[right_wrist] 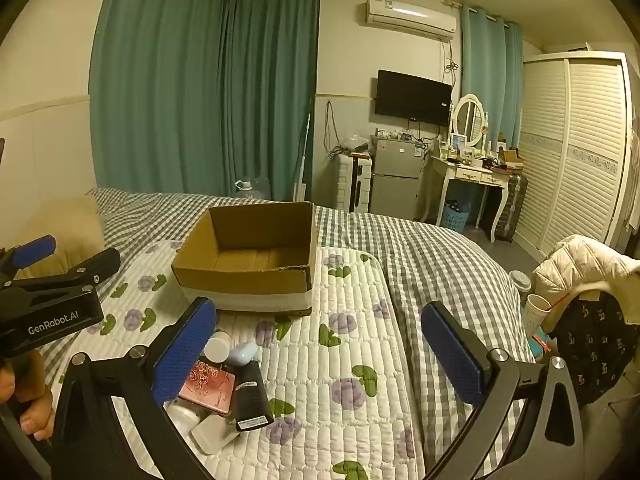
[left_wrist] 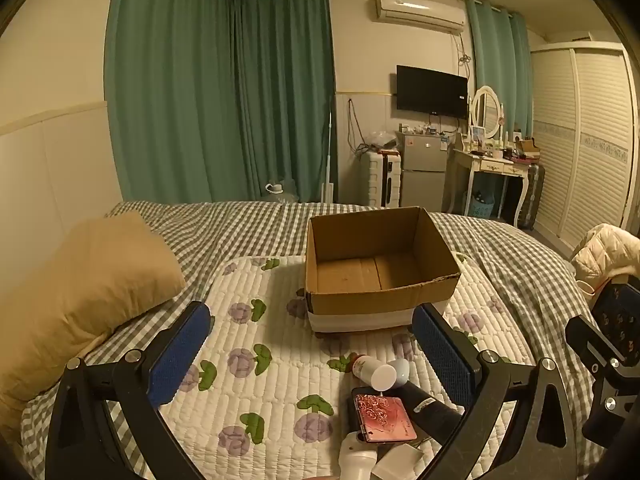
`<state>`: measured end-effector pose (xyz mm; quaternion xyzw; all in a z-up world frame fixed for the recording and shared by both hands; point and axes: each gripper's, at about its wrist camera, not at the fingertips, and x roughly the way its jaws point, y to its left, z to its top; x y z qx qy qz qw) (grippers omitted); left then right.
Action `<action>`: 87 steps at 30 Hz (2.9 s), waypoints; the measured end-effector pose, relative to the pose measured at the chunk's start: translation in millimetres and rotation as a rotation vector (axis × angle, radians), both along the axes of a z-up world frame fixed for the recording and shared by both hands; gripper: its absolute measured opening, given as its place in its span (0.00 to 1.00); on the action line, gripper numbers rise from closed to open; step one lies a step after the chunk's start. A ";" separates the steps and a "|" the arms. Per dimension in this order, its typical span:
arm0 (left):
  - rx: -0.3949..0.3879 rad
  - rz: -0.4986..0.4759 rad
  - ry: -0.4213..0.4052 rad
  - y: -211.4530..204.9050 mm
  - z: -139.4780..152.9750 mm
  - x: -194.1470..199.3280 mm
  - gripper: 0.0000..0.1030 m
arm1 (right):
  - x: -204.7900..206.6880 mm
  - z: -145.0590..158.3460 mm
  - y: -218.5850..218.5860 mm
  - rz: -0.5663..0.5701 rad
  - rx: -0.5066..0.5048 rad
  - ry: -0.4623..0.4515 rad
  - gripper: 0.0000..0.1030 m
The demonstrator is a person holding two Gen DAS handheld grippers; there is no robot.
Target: Organize rigid objects
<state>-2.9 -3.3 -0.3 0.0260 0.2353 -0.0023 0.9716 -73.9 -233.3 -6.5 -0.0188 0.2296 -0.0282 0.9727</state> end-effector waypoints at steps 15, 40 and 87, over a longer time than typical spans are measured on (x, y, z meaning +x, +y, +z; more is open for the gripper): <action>-0.004 0.002 0.008 7.5 0.6 0.7 1.00 | 1.5 -1.9 0.2 -0.002 0.004 -0.007 1.00; 0.014 -0.005 -0.008 3.5 1.1 -1.8 1.00 | -0.1 -1.9 -0.3 0.015 0.018 -0.011 1.00; -0.068 0.078 0.029 27.6 -35.2 21.3 1.00 | 9.8 -18.0 -6.0 0.061 0.019 -0.008 1.00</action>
